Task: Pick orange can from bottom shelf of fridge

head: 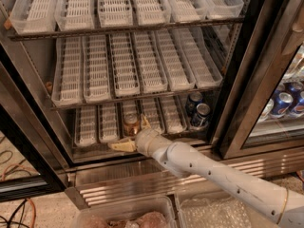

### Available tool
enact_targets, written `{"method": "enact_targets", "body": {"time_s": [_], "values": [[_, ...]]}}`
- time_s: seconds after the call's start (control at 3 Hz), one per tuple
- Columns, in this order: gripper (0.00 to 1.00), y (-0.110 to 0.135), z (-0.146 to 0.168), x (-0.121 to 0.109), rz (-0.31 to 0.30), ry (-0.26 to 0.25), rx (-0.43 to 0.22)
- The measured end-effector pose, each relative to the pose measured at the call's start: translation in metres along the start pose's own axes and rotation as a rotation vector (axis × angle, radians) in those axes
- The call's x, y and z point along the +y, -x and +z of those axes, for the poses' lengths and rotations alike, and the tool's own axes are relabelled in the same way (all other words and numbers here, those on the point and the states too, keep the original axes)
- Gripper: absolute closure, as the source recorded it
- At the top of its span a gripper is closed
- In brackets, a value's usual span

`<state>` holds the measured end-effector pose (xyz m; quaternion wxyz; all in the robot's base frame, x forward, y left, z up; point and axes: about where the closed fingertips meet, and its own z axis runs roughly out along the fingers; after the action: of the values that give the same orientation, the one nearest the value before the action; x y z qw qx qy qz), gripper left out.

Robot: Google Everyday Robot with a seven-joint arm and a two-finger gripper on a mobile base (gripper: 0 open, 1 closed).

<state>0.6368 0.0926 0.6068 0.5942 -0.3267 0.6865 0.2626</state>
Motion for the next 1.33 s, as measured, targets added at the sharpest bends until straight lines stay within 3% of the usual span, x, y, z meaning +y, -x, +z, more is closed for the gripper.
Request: {"method": "enact_targets", "body": {"time_s": [0.33,0.67,1.33], "values": [[0.0,0.0013,0.0088,0.0027,-0.016,-0.006,-0.024],[0.18,-0.0002,0.0139,0.0032,-0.007,-0.008,-0.033],[0.65,-0.0047,0.0176,0.0011,0.016,-0.019,-0.027]]}}
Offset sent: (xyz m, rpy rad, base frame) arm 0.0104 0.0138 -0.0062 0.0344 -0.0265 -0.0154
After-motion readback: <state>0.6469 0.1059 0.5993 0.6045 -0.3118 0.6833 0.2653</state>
